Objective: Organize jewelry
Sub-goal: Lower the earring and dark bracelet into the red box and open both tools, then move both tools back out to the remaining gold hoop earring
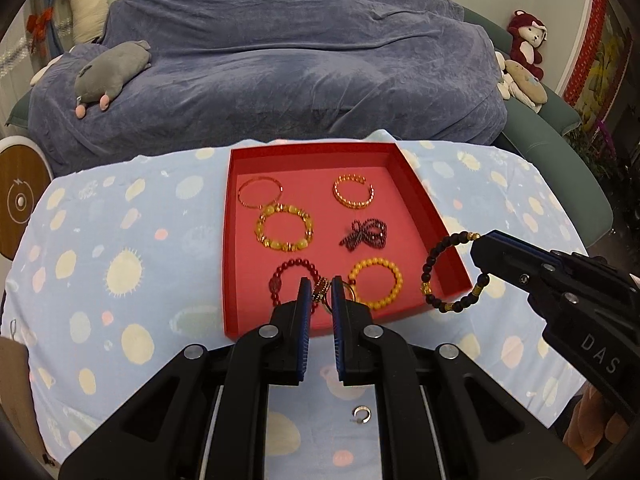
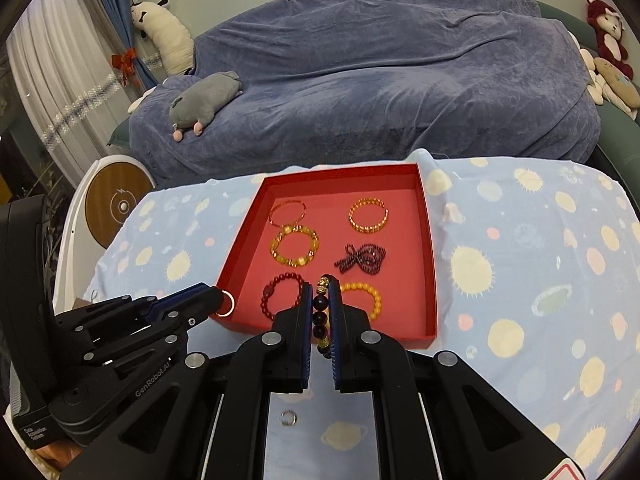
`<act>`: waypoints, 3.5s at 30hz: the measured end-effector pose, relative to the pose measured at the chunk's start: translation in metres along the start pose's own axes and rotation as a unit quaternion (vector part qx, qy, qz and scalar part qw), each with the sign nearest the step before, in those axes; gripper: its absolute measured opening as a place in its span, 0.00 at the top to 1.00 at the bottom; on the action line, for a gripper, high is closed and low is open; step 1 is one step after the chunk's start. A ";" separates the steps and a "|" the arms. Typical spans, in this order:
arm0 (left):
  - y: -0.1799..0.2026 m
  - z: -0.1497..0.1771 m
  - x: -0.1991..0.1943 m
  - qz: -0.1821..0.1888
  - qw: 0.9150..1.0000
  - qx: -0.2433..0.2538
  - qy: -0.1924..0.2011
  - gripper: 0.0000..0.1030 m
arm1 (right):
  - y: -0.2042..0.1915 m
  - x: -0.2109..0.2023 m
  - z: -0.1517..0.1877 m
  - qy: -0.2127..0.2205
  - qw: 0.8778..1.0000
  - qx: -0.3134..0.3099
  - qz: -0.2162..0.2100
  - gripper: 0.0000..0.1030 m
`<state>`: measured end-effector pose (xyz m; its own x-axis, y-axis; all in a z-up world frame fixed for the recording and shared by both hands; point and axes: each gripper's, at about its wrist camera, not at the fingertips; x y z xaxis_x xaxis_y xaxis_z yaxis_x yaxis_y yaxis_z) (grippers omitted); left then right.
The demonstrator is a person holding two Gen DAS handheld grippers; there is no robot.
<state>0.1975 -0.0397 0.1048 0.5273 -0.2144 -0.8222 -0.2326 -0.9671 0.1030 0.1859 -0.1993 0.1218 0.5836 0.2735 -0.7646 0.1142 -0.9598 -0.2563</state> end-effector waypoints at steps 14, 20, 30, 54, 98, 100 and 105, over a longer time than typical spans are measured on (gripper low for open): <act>-0.009 -0.084 0.069 0.003 1.000 0.010 0.001 0.90 | 0.008 0.076 -0.077 -0.002 1.000 0.014 -0.024 0.93; -0.018 -0.098 0.102 -0.003 1.000 0.008 -0.013 0.90 | 0.023 0.112 -0.082 -0.021 0.999 0.026 -0.017 0.93; -0.027 -0.091 0.146 -0.009 0.999 -0.003 -0.049 0.90 | 0.046 0.152 -0.067 -0.058 0.997 0.046 0.006 0.93; -0.028 -0.073 0.119 -0.037 0.999 -0.010 -0.013 0.40 | 0.043 0.128 -0.048 -0.045 0.998 0.025 0.048 0.67; 0.015 0.121 0.015 -0.013 0.998 -0.024 -0.055 0.40 | 0.044 0.017 0.141 -0.093 0.991 0.060 0.078 0.67; 0.017 0.126 0.018 -0.017 0.998 -0.021 -0.058 0.40 | 0.045 0.020 0.143 -0.095 0.990 0.060 0.081 0.67; 0.016 0.132 0.023 -0.015 0.997 -0.028 -0.064 0.40 | 0.049 0.030 0.143 -0.100 0.990 0.062 0.083 0.67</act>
<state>0.0980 -0.0417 0.0135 0.4244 -0.1702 -0.8893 -0.1708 -0.9796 0.1060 0.0940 -0.2288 0.0013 0.4144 0.1323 -0.9004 -0.0755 -0.9810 -0.1789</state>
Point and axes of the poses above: each gripper's, at about its wrist camera, not at the fingertips, and x roughly the way its jaws point, y to its right, z to its underside, and after that the axes turned 3 degrees about -y, right-handed
